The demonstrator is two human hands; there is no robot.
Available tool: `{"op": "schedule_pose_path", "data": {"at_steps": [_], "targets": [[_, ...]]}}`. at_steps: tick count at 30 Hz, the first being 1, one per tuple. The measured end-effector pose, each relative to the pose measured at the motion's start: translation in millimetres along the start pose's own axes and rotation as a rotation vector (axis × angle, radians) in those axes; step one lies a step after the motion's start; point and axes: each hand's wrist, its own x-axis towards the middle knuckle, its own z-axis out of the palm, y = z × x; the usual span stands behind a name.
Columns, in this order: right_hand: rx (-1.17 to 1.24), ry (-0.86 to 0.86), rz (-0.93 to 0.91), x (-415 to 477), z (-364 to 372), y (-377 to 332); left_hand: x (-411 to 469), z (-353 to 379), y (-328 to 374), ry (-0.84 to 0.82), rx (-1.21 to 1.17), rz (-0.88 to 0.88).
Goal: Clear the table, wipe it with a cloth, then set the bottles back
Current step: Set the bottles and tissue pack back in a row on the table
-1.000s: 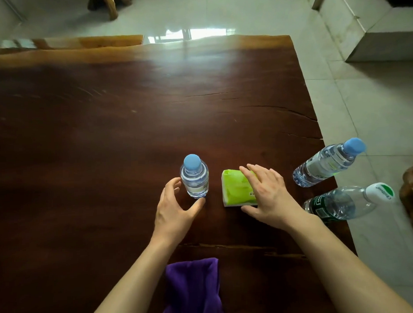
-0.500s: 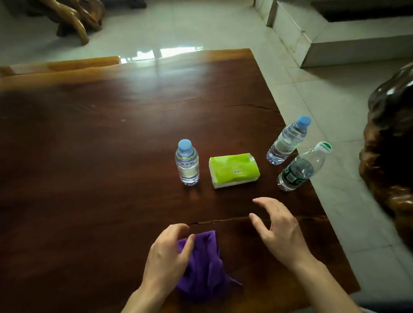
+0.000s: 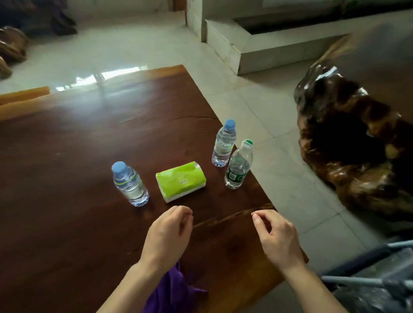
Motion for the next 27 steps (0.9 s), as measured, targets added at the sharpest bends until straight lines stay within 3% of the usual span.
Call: {"op": "schedule_pose_path", "data": {"at_steps": [7, 16, 20, 24, 27], "targets": [[-0.089, 0.044, 0.0, 69.4, 7.6, 30.0, 113.8, 31.5, 14.7, -0.044, 0.172, 0.129], [0.378, -0.037, 0.172, 142.0, 55.8, 41.3, 209.7, 95.1, 5.1, 0.006, -0.271, -0.269], [0.573, 0.0, 0.158, 154.5, 83.6, 34.2, 227.6, 121.8, -3.1, -0.043, -0.401, -0.311], [0.626, 0.13, 0.157, 160.4, 102.6, 25.6, 242.4, 144.7, -3.4, -0.067, -0.596, -0.375], [0.64, 0.189, 0.171, 162.8, 107.4, 22.4, 251.3, 154.2, -1.4, -0.038, -0.592, -0.394]]}}
